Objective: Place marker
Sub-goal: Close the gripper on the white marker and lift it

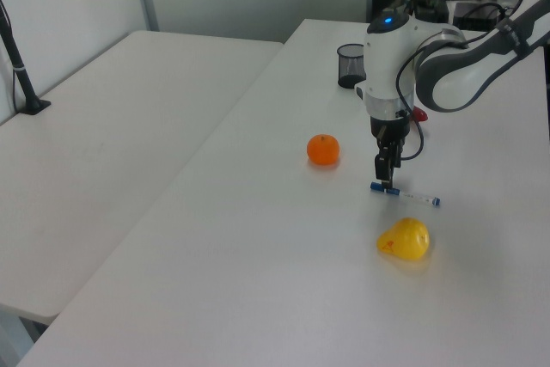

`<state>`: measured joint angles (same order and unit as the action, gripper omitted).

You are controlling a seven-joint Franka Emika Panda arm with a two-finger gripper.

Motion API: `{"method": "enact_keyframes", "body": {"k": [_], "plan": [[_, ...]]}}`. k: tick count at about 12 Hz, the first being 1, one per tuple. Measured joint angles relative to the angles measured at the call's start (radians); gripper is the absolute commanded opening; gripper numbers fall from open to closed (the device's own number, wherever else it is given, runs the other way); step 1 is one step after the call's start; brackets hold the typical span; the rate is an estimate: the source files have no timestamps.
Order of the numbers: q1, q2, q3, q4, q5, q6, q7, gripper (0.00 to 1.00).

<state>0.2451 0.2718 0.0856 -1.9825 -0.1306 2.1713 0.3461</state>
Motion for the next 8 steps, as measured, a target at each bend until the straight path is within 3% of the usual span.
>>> {"method": "enact_keyframes", "body": {"k": [2, 4, 5, 8], "plan": [[0.001, 0.012, 0.0, 0.0, -0.002, 0.001, 0.002, 0.74], [0.001, 0.02, 0.0, 0.0, -0.003, 0.003, 0.002, 0.66], [0.001, 0.022, 0.0, 0.0, -0.003, 0.006, 0.002, 0.58], [0.001, 0.033, 0.0, -0.003, -0.008, 0.028, 0.002, 0.21]]}}
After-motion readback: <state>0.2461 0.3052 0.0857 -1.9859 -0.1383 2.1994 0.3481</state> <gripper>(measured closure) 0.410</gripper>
